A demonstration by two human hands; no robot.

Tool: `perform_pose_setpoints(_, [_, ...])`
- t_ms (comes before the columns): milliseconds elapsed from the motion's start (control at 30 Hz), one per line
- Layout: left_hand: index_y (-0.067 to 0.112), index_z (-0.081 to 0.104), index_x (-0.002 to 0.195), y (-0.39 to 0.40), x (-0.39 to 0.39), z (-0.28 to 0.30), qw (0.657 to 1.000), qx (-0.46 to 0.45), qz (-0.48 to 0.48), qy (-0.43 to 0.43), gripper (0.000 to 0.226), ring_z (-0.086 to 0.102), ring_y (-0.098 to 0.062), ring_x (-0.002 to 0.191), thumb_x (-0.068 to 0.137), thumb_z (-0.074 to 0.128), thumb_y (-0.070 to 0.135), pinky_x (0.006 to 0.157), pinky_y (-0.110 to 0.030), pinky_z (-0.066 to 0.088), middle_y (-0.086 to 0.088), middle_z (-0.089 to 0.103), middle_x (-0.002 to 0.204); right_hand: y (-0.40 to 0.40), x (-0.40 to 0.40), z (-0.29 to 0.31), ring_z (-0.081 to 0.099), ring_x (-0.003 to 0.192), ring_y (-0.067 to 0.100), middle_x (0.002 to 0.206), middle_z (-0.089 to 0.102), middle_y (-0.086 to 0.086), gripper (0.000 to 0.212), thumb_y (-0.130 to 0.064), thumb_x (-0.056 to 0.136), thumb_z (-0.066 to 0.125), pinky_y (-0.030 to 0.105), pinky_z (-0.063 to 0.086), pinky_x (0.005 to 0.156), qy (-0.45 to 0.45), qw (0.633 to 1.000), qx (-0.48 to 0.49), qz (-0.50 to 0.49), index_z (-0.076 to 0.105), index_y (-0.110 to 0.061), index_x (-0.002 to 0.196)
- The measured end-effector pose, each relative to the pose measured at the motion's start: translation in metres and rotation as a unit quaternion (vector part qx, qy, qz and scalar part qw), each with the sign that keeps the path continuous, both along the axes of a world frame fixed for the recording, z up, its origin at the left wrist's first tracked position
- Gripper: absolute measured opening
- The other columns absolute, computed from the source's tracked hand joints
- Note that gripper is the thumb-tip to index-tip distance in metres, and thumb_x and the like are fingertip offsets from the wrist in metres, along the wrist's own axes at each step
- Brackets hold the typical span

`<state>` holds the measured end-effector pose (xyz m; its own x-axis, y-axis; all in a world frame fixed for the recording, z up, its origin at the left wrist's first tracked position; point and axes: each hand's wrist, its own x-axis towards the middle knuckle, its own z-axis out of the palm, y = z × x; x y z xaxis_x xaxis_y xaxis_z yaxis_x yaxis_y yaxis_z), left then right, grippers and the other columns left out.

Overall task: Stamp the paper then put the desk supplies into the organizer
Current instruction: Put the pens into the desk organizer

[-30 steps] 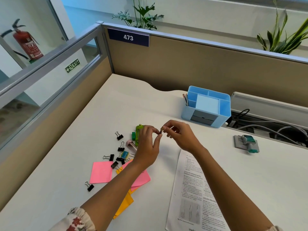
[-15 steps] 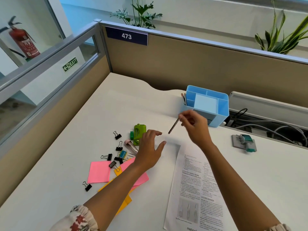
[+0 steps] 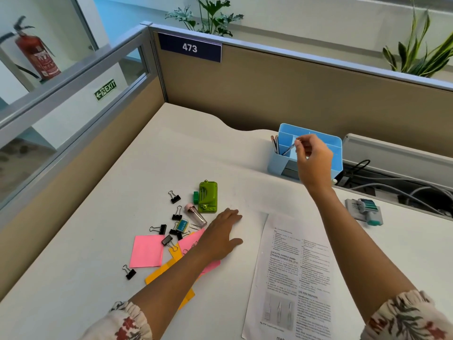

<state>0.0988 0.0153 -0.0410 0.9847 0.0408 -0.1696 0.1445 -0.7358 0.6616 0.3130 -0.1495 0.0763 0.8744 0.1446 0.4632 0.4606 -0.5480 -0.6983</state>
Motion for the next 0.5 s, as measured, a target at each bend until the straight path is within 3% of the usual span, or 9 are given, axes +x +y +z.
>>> perform_pose_setpoints(267, [0.023, 0.028, 0.150, 0.001, 0.002, -0.001, 1.000, 0.001, 0.005, 0.009, 0.072, 0.008, -0.010, 0.148, 0.089, 0.065, 0.032, 0.118, -0.024, 0.011, 0.008, 0.022, 0.158, 0.014, 0.014, -0.001, 0.062, 0.090, 0.018, 0.103, 0.068, 0.008, 0.017, -0.022, 0.096, 0.059, 0.026, 0.051, 0.079, 0.028, 0.994, -0.108, 0.008, 0.064, -0.009, 0.107])
perform_pose_setpoints(400, [0.022, 0.028, 0.150, -0.001, 0.002, 0.001, 1.000, -0.006, 0.006, 0.009, 0.073, 0.008, -0.010, 0.148, 0.089, 0.065, 0.030, 0.117, -0.023, 0.011, 0.008, 0.021, 0.158, 0.021, 0.003, 0.000, 0.062, 0.085, 0.013, 0.095, 0.066, 0.002, 0.018, -0.020, 0.094, 0.062, 0.024, 0.052, 0.079, 0.042, 0.997, -0.057, -0.007, 0.062, -0.009, 0.108])
perform_pose_setpoints(500, [0.021, 0.027, 0.151, -0.002, 0.001, 0.002, 1.000, -0.012, 0.005, 0.011, 0.073, 0.006, -0.010, 0.148, 0.089, 0.065, 0.030, 0.117, -0.023, 0.009, 0.007, 0.020, 0.159, 0.031, -0.015, -0.003, 0.058, 0.075, 0.009, 0.086, 0.063, -0.002, 0.012, -0.015, 0.092, 0.063, 0.009, 0.046, 0.070, 0.039, 0.999, 0.001, -0.013, 0.062, -0.008, 0.101])
